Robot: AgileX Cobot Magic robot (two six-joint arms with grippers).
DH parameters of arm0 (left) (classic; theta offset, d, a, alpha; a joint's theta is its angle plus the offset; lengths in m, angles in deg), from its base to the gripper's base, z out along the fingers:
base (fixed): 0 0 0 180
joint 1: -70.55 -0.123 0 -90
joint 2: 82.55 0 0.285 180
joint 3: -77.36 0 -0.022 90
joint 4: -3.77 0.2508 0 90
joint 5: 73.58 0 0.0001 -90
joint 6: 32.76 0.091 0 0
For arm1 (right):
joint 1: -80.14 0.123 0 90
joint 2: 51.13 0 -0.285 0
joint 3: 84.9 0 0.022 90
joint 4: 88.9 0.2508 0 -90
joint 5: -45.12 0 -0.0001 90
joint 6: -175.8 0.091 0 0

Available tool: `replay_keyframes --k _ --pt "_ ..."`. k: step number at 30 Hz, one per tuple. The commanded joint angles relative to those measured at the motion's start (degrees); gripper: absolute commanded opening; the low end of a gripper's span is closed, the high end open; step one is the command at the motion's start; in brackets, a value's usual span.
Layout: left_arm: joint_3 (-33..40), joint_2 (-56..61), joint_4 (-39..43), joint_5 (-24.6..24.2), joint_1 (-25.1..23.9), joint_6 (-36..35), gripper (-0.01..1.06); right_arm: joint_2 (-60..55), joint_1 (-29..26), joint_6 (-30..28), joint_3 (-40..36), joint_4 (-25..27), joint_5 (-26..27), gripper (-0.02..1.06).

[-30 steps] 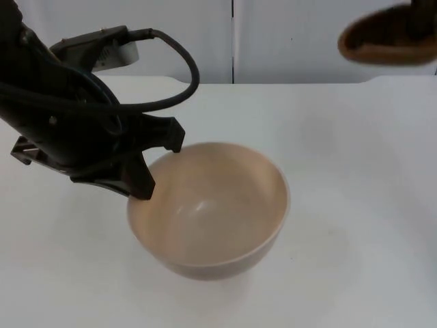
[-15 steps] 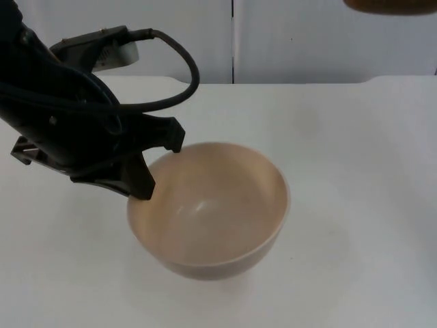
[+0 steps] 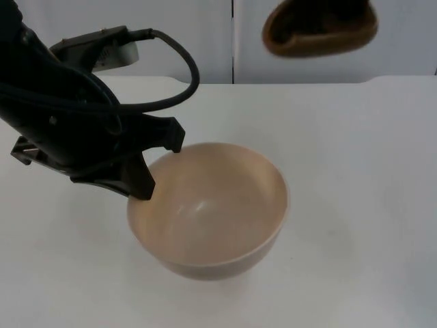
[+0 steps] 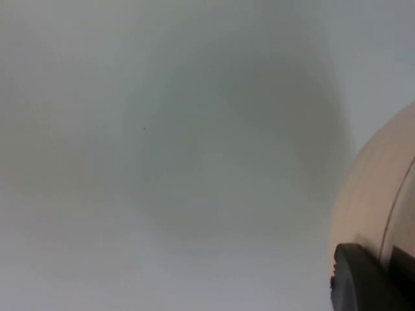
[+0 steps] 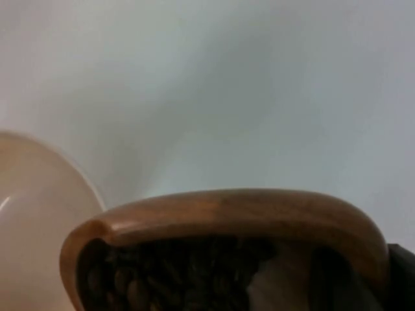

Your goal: Pick up the bowl with the left hand and pour the coffee beans from the cup into the bowl with the right hand.

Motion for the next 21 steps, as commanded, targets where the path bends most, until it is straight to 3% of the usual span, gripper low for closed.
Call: replay_keyframes --k 1,14,18,21 --pt "-0.1 0.6 -0.9 0.1 0.4 -0.2 0.0 -1.5 2.1 -0.5 0.4 -1.5 -0.1 0.0" --pt "-0.1 0.6 -0.9 0.2 0.4 -0.1 0.0 -7.3 10.0 -0.5 0.4 -8.6 -0.1 0.0" --pt "-0.1 0.6 -0.9 0.2 0.4 -0.1 0.0 -7.2 12.7 -0.5 0.4 -16.8 -0.1 0.0" --pt "-0.1 0.6 -0.9 0.3 0.4 -0.1 0.0 -6.9 13.7 -0.5 0.4 -18.9 -0.1 0.0"
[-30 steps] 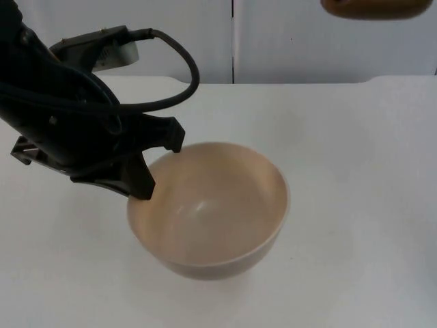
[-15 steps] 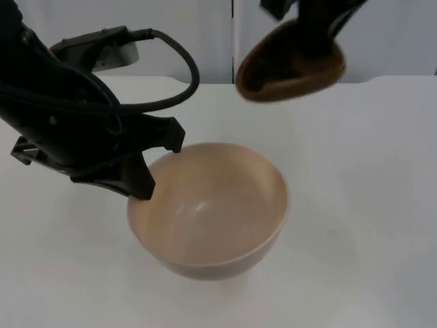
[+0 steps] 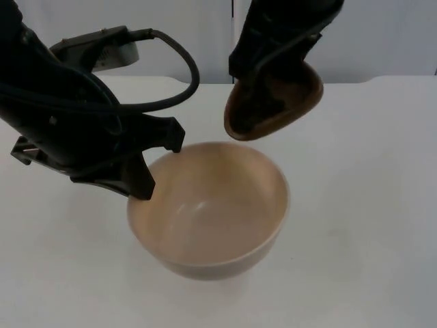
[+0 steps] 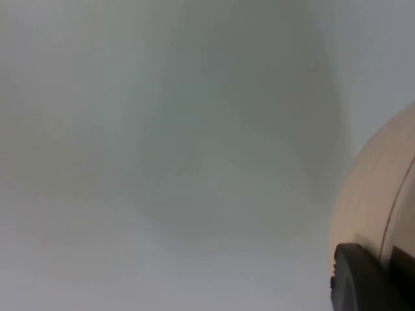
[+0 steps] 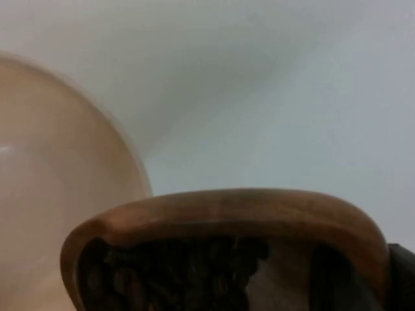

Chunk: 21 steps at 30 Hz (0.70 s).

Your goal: Pick up the bowl with the left hand and pour the coffee beans from the cup into the bowl with the right hand.

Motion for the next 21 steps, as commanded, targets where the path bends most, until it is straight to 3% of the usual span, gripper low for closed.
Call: replay_keyframes --k 1,7,21 --pt "-0.1 0.6 -0.9 0.4 0.4 -0.1 0.0 0.8 1.4 -0.5 0.4 -3.2 -0.1 0.0" --pt "-0.1 0.6 -0.9 0.6 0.4 -0.1 0.0 1.7 3.2 -1.0 0.4 -5.1 -0.1 0.0" --pt "-0.1 0.6 -0.9 0.6 0.4 -0.1 0.0 2.6 10.6 -1.0 0.4 -20.2 -0.1 0.0"
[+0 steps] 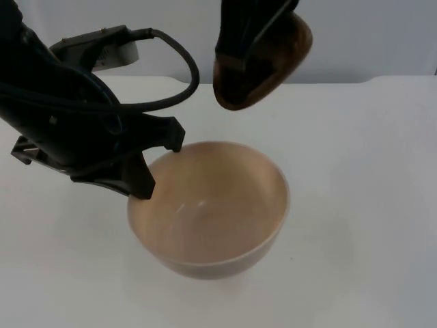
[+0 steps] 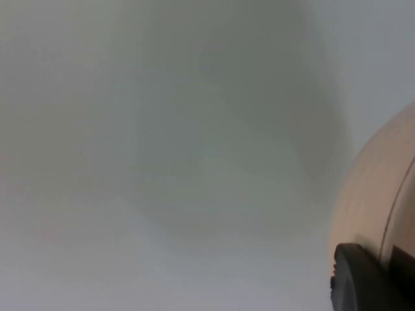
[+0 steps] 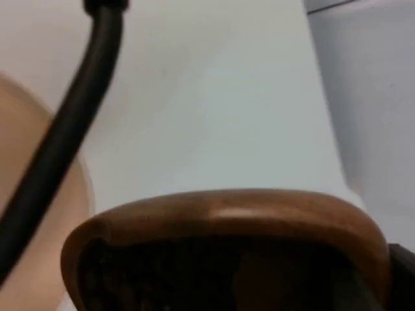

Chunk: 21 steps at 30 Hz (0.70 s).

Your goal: Pick up the bowl with the left hand and pour the coffee beans from the cup into the bowl with the right hand.

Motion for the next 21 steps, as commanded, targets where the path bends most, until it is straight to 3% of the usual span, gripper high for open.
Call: replay_keyframes --k 1,10,21 --pt "-0.1 0.6 -0.9 0.5 0.4 -0.1 0.0 0.6 1.7 -0.1 0.4 -3.9 -0.1 0.0" --pt "-0.1 0.6 -0.9 0.7 0.4 -0.1 0.0 0.6 4.9 -0.1 0.4 -10.4 -0.1 0.0" --pt "-0.1 0.6 -0.9 0.8 0.4 -0.1 0.0 0.6 6.2 -2.4 0.4 -10.7 -0.1 0.0"
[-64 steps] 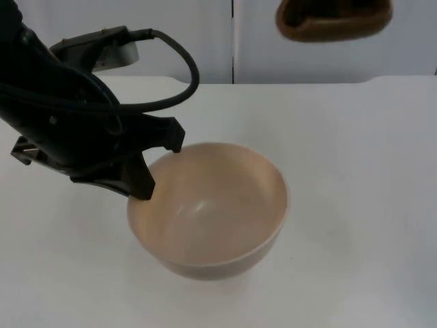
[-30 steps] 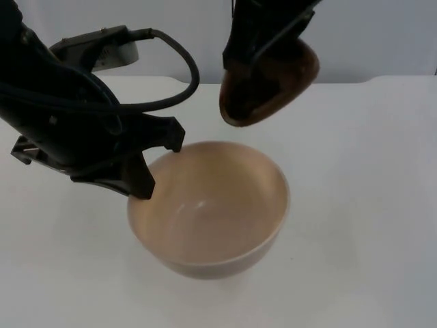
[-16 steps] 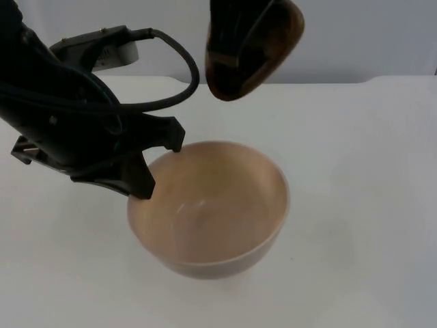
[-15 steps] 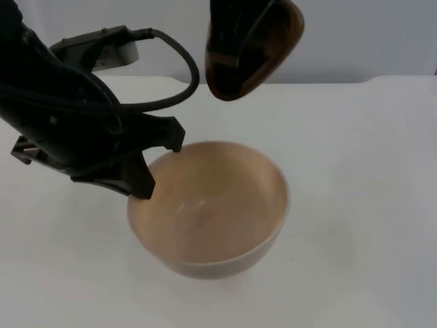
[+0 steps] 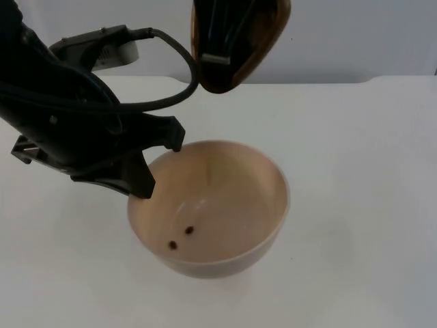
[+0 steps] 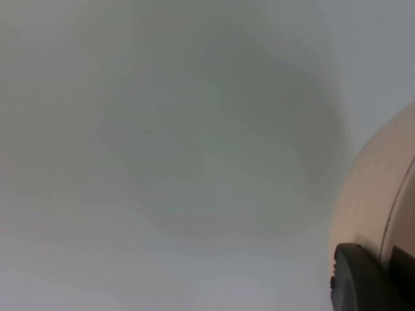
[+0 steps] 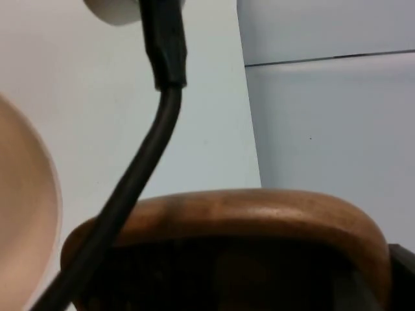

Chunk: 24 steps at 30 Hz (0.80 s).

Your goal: Pick up the bowl with the left hand and pour the coffee beans from the cup into the bowl with the right hand.

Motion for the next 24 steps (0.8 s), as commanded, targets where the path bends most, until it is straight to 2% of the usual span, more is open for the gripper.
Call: replay_keyframes --k 1,13,16,21,24 --pt "-0.1 0.6 -0.9 0.6 0.4 -0.1 0.0 0.6 0.3 -0.3 0.4 -1.2 -0.1 0.0" --pt "-0.1 0.6 -0.8 0.7 0.4 -0.1 0.0 0.6 0.9 -0.3 0.4 -2.6 -0.1 0.0" --pt "-0.1 0.6 -0.8 0.7 0.4 -0.1 0.0 0.6 2.5 -0.3 -0.9 -6.6 -0.1 0.0" --pt "-0.1 0.6 -0.8 0.7 0.4 -0.1 0.0 0.6 3.4 -0.2 -2.1 -8.3 -0.1 0.0" --pt "-0.1 0.6 -0.7 0.7 0.4 -0.1 0.0 0.6 4.8 0.1 -4.8 -13.6 -0.1 0.0"
